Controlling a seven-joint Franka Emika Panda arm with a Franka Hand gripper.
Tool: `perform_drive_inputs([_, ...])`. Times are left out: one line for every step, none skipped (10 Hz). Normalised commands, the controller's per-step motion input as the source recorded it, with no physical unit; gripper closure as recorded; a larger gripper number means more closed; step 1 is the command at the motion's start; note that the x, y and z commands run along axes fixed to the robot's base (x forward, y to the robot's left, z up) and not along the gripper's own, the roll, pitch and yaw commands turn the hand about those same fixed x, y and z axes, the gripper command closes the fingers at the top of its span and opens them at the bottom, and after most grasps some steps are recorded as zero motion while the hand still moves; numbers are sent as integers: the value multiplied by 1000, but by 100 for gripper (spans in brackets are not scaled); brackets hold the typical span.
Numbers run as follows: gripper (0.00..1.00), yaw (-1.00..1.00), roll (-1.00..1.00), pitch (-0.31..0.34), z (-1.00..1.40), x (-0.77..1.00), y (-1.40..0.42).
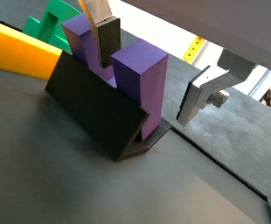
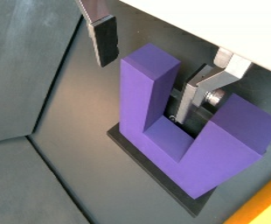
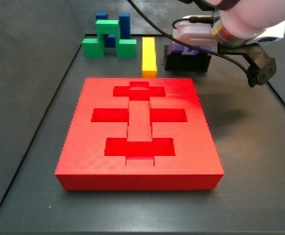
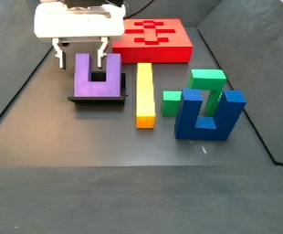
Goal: Pick up the purple object. Move up. Place the purple object on the fixture. Regrasp the purple object. Move to above the board. Insert the purple object.
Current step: Regrasp the purple object.
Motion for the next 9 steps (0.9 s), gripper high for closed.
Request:
perform_drive_inputs([0, 0, 14, 11, 0, 94, 0])
perform_drive_inputs([0, 0, 11, 3, 0, 74, 0])
perform_drive_inputs([0, 0, 23, 0, 0, 66, 0])
perform_drive_inputs([0, 0, 34, 0, 0, 43, 0])
perform_drive_inputs([0, 0, 46, 0, 0, 60, 23])
perform_drive_inputs([0, 0, 106, 0, -14, 83, 120])
perform_drive_inputs([0, 0, 114, 0, -6, 74, 117])
perform_drive_inputs([0, 0, 91, 3, 0, 0, 26])
perform_drive_inputs([0, 0, 83, 0, -14, 0, 0])
